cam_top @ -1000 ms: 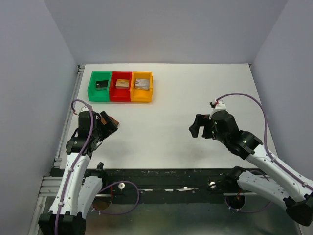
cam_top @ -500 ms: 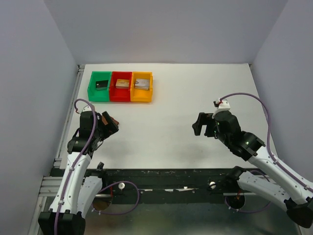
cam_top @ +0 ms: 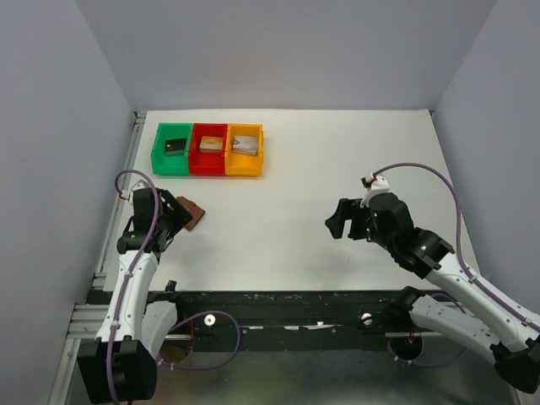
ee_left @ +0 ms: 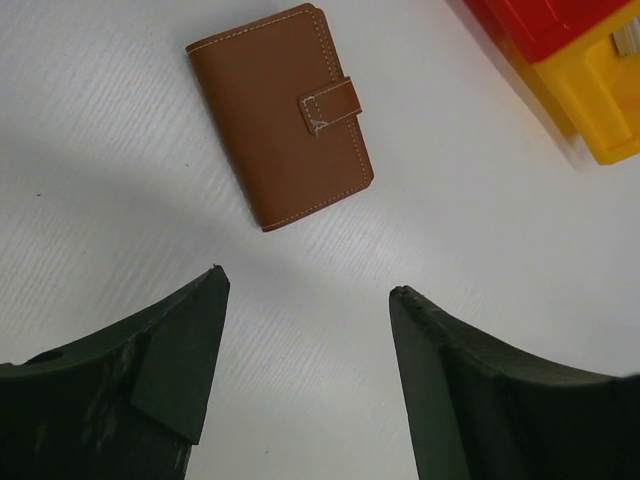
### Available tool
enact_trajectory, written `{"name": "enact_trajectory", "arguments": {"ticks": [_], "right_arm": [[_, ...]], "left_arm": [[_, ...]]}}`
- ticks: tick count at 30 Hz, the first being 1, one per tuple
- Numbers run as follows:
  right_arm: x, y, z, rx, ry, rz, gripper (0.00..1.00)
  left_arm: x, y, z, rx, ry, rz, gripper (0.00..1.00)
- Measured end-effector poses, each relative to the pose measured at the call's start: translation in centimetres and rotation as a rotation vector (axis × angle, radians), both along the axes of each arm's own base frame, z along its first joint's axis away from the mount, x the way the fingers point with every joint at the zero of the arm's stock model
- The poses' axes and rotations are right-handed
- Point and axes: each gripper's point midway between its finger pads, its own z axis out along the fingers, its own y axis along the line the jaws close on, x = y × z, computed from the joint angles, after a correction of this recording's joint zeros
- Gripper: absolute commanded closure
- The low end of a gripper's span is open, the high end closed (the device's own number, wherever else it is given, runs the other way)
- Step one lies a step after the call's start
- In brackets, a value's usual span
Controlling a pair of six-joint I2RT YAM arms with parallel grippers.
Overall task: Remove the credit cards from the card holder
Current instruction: Open the card holder at the center of the board.
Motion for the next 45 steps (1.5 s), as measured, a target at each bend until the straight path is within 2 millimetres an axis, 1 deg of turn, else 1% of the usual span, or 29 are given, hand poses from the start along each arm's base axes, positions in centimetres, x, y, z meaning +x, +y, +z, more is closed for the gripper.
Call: {"name": "enact_trajectory", "arguments": {"ticks": [5, 11, 14, 18, 22, 24, 32, 39, 42, 45], "right_arm": [[-0.2, 0.9, -0.1, 0.024, 0.01, 0.04, 0.11], [-0.4, 1.6, 0.2, 0.05, 0.009, 0.073, 0.11], [-0.5, 2.0, 0.2, 0.06, 0.011, 0.09, 0.11], [-0.7, 2.3, 0.2, 0.066, 0.015, 0.108, 0.11], [-0.8, 2.4, 0.0, 0.066, 0.019, 0.117, 0.1], [-0.8, 2.4, 0.0, 0.064, 0.02, 0.119, 0.1], [-0.7, 2.4, -0.3, 0.06, 0.024, 0.119, 0.1], [-0.6, 2.5, -1.0, 0.04, 0.04, 0.122, 0.1], [-0.5, 2.5, -1.3, 0.033, 0.05, 0.122, 0.1], [-0.5, 2.6, -1.5, 0.028, 0.056, 0.122, 0.1]], "left_arm": [[0.9, 0.9, -1.2, -0.026, 0.011, 0.057, 0.26], [2.2, 3.6, -3.0, -0.057, 0.049, 0.179, 0.27], [2.5, 4.9, -4.3, -0.074, 0.084, 0.232, 0.26], [2.9, 5.7, -5.3, -0.096, 0.105, 0.264, 0.25], [3.4, 6.2, -5.8, -0.112, 0.113, 0.274, 0.25], [4.1, 6.4, -6.1, -0.12, 0.121, 0.274, 0.25], [5.3, 6.1, -7.5, -0.15, 0.151, 0.252, 0.26], [5.6, 5.9, -8.2, -0.166, 0.161, 0.24, 0.3], [5.8, 5.9, -8.5, -0.167, 0.17, 0.235, 0.34], [6.1, 5.7, -8.7, -0.163, 0.178, 0.221, 0.35]]}}
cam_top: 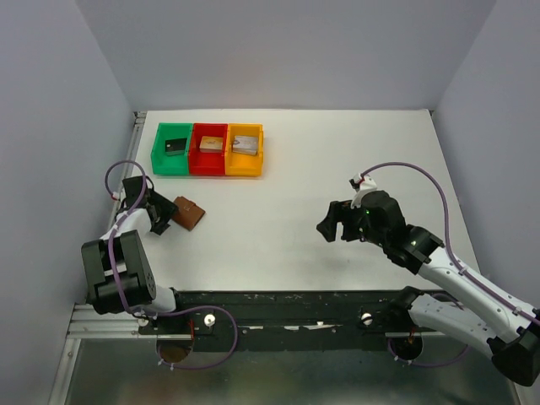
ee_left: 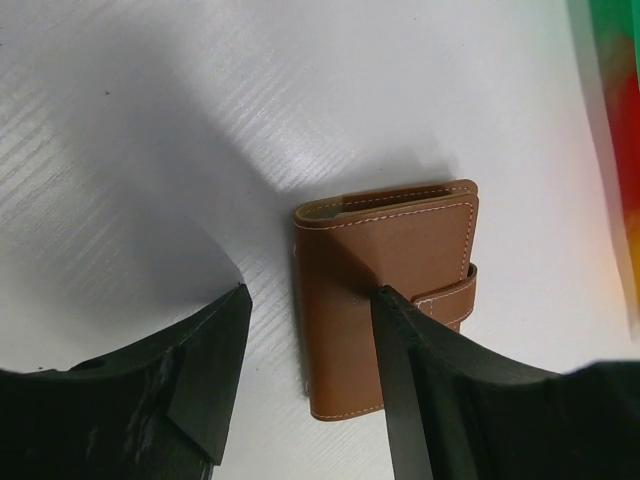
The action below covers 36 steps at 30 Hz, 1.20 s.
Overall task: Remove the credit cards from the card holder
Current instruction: Open the card holder at the center of the board.
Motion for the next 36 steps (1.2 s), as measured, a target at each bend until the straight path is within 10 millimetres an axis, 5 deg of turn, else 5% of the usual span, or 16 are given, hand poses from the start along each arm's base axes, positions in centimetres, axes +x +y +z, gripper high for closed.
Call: {"name": "enact_trajectory", "arguments": {"ticks": [12, 25, 36], "right_arm": [[0.0, 0.0, -0.1, 0.004, -0.005, 0.0, 0.1], [-0.8, -0.7, 0.0, 0.024, -0.029, 0.0, 0.1], [-1.6, -1.0, -1.1, 0.022, -0.011, 0.012, 0.1]], "left_arm": [[1.3, -2.3, -0.1, 0.03, 0.014, -0.133, 0.46], [1.2, -9.0, 0.0, 0.066, -0.002, -0.393, 0.46], [-1.4, -16.6, 0.5, 0.051, -0.077, -0.647, 0.43]]}}
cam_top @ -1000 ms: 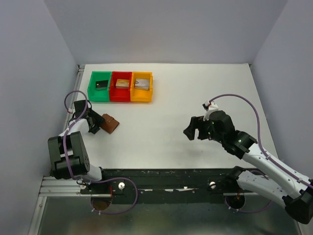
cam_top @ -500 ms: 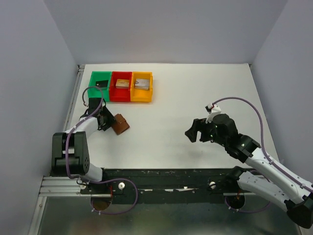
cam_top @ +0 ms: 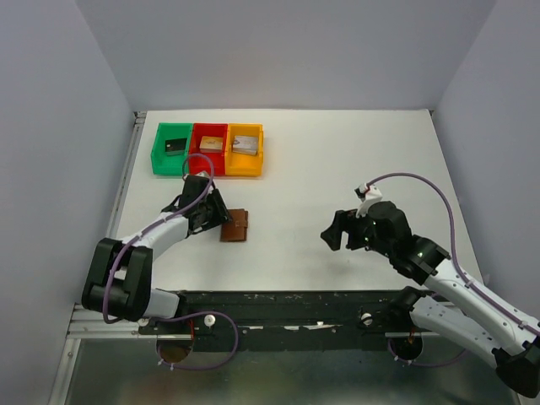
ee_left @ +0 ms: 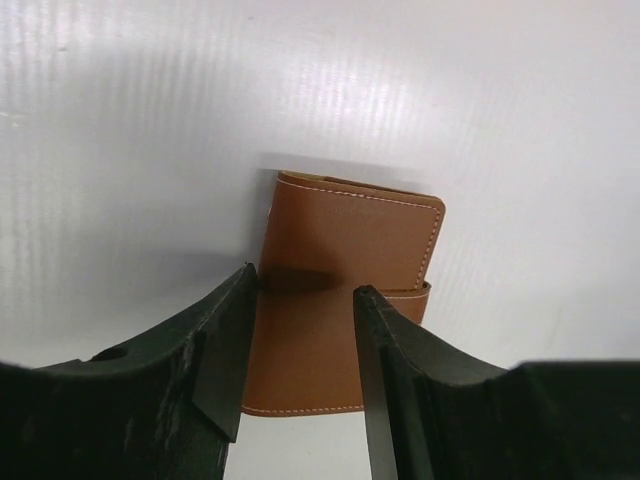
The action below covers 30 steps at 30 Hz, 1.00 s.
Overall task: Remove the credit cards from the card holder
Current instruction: Open the card holder at the center of the board.
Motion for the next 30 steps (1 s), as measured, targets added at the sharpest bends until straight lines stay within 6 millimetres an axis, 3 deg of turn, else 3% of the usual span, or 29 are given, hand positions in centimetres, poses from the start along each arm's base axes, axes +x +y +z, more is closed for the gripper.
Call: {"name": "enact_trajectory", "arguments": {"ticks": [2, 6, 10, 12, 15, 23, 26, 30], "right_arm": [[-0.1, 0.0, -0.2, -0.003, 0.007, 0.004, 0.1], [-0.2, 0.3, -0.5, -0.009, 0.031, 0.015, 0.13], [0.1, 2.0, -0.4, 0.009, 0.082, 0.058, 0.16], [0.4, 3.2, -0.5, 0.025, 0.112, 0.081, 0.16], [0.9, 5.2, -1.0, 0.039, 0.162, 0.116, 0.16], [2.0, 11.9, -2.8, 0.067, 0.286, 0.224, 0.16], [2.6, 14.7, -3.7, 0.069, 0.321, 0.262, 0.17], [2.8, 16.8, -5.3, 0.08, 0.375, 0.281, 0.17]], "left_arm": [[-0.1, -0.7, 0.6, -0.012, -0.017, -0.019, 0.38], [0.2, -0.9, 3.7, -0.041, -0.106, -0.011, 0.31], [0.3, -0.4, 7.4, -0.053, -0.218, 0.021, 0.32], [0.1, -0.1, 7.9, -0.049, -0.23, 0.036, 0.33], [-0.2, 0.3, 7.2, -0.034, -0.205, 0.051, 0.34], [-2.2, 1.2, 2.2, -0.012, -0.049, 0.092, 0.36], [-2.5, 1.2, 1.3, -0.009, -0.017, 0.1, 0.37], [-2.8, 1.2, 0.8, -0.012, -0.003, 0.109, 0.39]]}}
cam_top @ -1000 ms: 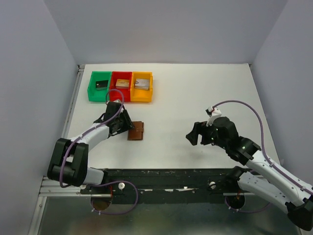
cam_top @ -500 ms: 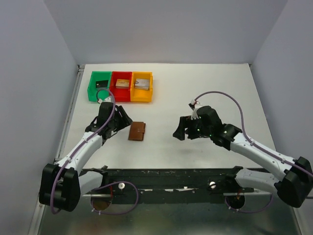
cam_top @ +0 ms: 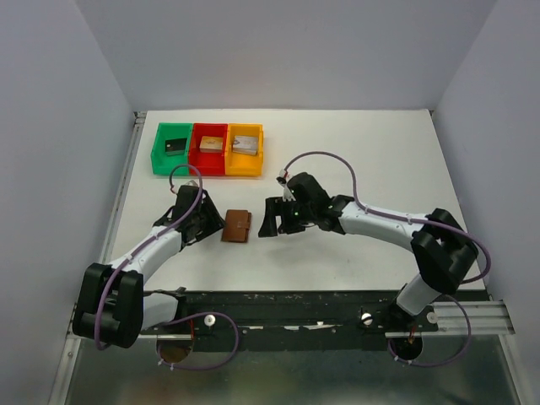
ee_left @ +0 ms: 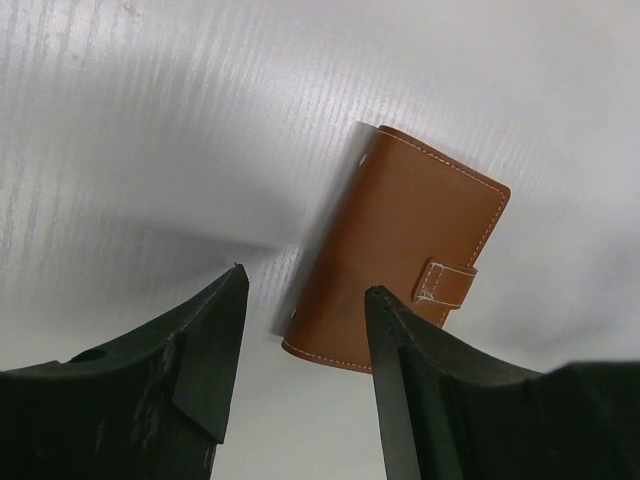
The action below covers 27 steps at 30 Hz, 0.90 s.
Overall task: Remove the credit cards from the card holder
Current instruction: Open the card holder at the center of the board.
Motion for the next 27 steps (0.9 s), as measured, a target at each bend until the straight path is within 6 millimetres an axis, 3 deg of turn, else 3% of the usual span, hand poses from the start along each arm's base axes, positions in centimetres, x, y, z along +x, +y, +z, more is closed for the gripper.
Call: {"name": "enact_trajectory", "arguments": {"ticks": [10, 18, 27], "right_arm": [[0.0, 1.9, -4.1, -0.004, 0.127, -0.012, 0.17], [0.5, 3.9, -4.7, 0.026, 0.17, -0.015, 0.18], [0.9, 4.6, -5.9, 0.032, 0.215, -0.045, 0.18]], "left_arm": [[-0.7, -0.1, -1.4, 0.005, 0.043, 0.001, 0.42], [-0.9, -1.5, -1.7, -0.008, 0.029, -0.031, 0.44], [-1.2, -2.8, -1.7, -0.036, -0.007, -0.055, 0.46]]}}
